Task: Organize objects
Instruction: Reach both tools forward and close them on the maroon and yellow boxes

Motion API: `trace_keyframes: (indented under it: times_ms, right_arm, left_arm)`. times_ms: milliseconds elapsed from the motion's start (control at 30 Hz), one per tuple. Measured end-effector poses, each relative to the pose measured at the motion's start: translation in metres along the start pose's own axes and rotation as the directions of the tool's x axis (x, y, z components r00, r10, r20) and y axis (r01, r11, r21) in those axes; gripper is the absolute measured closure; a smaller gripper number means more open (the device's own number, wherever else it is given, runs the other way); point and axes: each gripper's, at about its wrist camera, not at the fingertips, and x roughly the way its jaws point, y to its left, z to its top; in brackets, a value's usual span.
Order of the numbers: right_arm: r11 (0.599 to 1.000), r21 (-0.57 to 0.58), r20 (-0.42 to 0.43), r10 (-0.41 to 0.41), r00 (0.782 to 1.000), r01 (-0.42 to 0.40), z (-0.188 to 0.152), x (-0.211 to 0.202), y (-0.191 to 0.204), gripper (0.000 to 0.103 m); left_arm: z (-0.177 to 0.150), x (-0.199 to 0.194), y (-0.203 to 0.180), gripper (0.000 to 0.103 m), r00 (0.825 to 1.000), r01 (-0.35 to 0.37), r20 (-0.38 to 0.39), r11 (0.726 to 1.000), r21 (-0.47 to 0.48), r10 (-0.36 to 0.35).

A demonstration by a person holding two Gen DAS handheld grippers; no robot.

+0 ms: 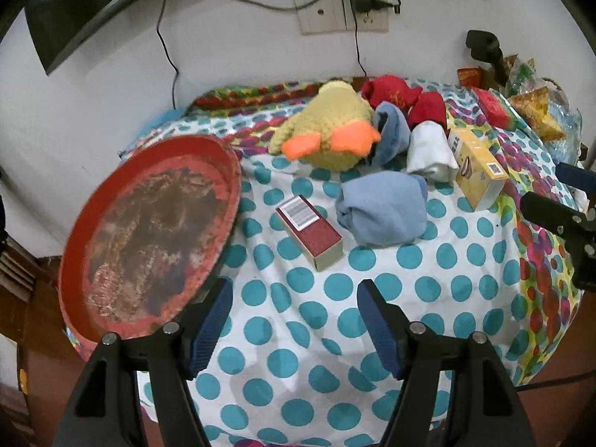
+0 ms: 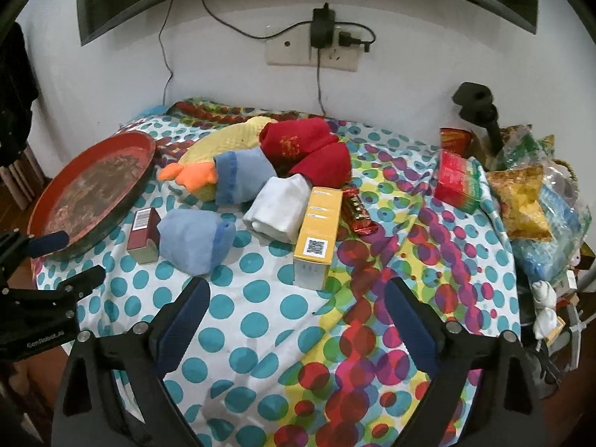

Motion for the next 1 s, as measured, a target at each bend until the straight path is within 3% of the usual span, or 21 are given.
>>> trace_keyframes:
  times_ms: [133, 200, 367, 400, 567, 667, 800, 1000]
  right_arm:
    - [1.000, -0.003, -0.004, 0.009, 1.000, -0.009, 0.001, 0.011, -0.004, 0.012]
    - [0.999, 0.015, -0.013, 0.033, 0.999, -0.033, 0.001, 0.019, -0.010, 0.025]
    - [0.997, 0.058, -0.026, 0.052, 0.998, -0.051, 0.004, 0.039, -0.021, 0.031]
    - [0.997, 0.061, -0.025, 0.058, 0.998, -0.056, 0.004, 0.042, -0.023, 0.032]
    - [0.996, 0.064, -0.031, 0.063, 0.998, -0.061, 0.007, 0.060, -0.023, 0.035]
    - [0.998, 0.037, -0.031, 0.049, 0.998, -0.048, 0.008, 0.068, -0.019, 0.058]
    - [0.997, 0.056, -0.021, 0.056, 0.998, -0.055, 0.009, 0.075, -0.022, 0.069]
    - [0.997, 0.061, 0.013, 0.050, 0.999, -0.051, 0.007, 0.076, -0.025, 0.070]
  left_arm:
    - [0.006, 0.008, 0.002, 0.032, 0.996, 0.084, -0.020, 0.996, -0.041, -0.084]
    - [0.010, 0.013, 0.002, 0.032, 0.996, 0.088, -0.024, 0.995, -0.053, -0.089]
    - [0.014, 0.025, 0.000, 0.032, 0.995, 0.093, -0.034, 0.994, -0.052, -0.095]
    - [0.015, 0.027, 0.000, 0.032, 0.991, 0.133, -0.033, 0.991, 0.002, -0.133]
    - [0.018, 0.045, 0.002, 0.032, 0.987, 0.142, -0.071, 0.990, -0.021, -0.143]
    - [0.020, 0.053, 0.003, 0.032, 0.983, 0.157, -0.088, 0.987, -0.039, -0.160]
    - [0.022, 0.058, 0.003, 0.032, 0.983, 0.156, -0.091, 0.986, -0.055, -0.161]
    - [0.029, 0.064, 0.007, 0.032, 0.984, 0.143, -0.084, 0.981, -0.133, -0.155]
